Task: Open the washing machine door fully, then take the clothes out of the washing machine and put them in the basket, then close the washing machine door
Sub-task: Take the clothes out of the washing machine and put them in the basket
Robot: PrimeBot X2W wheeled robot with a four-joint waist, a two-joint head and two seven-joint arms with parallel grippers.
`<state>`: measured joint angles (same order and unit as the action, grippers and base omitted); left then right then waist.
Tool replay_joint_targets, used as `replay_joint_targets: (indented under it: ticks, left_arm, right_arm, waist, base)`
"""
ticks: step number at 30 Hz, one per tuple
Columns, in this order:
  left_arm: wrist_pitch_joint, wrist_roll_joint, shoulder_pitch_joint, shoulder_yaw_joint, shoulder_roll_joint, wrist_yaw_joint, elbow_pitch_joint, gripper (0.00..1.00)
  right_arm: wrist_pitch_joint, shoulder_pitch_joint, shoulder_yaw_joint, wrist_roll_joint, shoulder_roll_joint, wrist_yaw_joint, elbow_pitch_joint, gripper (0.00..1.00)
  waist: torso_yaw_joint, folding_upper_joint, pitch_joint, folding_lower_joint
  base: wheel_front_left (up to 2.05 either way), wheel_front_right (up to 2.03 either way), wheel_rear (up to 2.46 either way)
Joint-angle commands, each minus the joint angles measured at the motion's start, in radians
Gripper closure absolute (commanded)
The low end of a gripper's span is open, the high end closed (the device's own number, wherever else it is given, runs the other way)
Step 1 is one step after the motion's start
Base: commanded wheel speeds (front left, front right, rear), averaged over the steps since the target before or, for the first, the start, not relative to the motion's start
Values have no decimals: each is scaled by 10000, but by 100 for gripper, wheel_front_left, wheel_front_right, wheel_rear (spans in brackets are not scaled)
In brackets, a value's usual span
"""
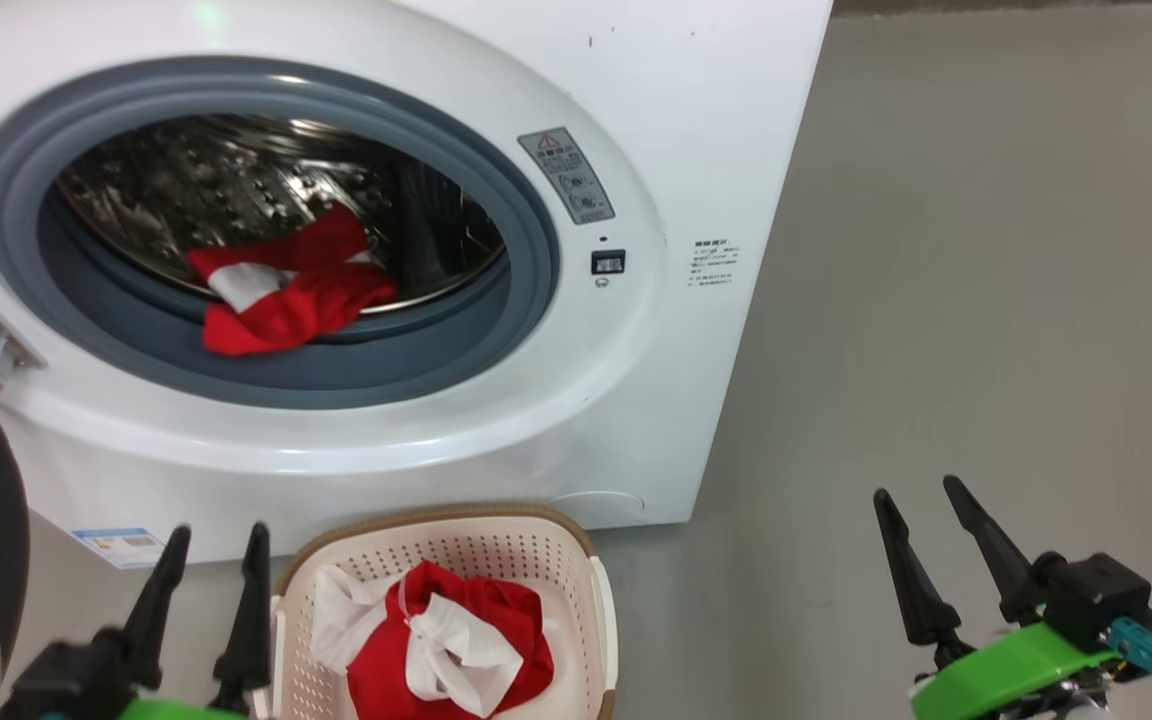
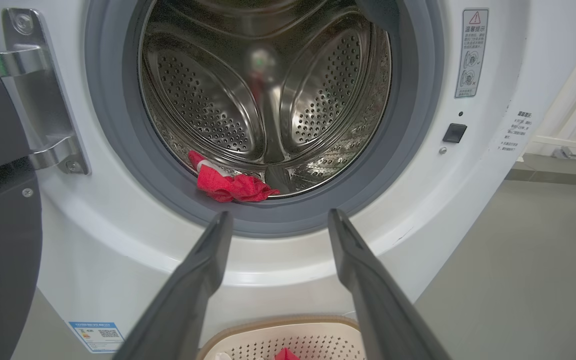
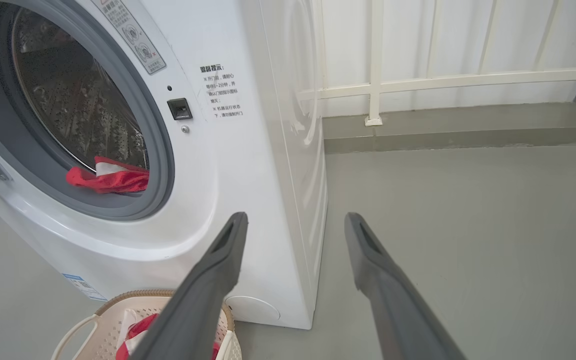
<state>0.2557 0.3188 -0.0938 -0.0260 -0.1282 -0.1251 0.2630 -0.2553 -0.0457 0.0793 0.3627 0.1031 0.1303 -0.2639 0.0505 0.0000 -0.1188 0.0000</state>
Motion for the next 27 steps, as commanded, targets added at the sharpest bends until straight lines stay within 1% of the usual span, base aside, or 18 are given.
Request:
replay_joint_targets:
  ticks: [1, 10, 18, 27]
  left_arm:
    - [61, -193, 220, -486, -105, -56, -467, 0]
    - [61, -484, 1297, -948, 168, -56, -1374, 0]
    - [61, -495, 1359, -1016, 319, -56, -1527, 0]
    - [61, -447, 1181, -913, 265, -56, -1402, 0]
  right_arm:
    - [-65, 111, 167, 87, 192, 4, 290, 0]
    - [-65, 467, 20, 112, 290, 4, 443, 0]
    - [-65, 477, -11, 94, 261, 4, 467, 0]
    - [-65, 385, -30, 68, 193, 4, 490, 0]
  waist:
    - [-51, 0, 174, 0]
    - [-32, 0, 284, 0]
    - [-40, 0, 226, 0]
    - [-52, 0, 77, 0]
  base:
    - [0, 0, 0]
    - [0, 0, 0]
    - [0, 0, 0]
    - [0, 0, 0]
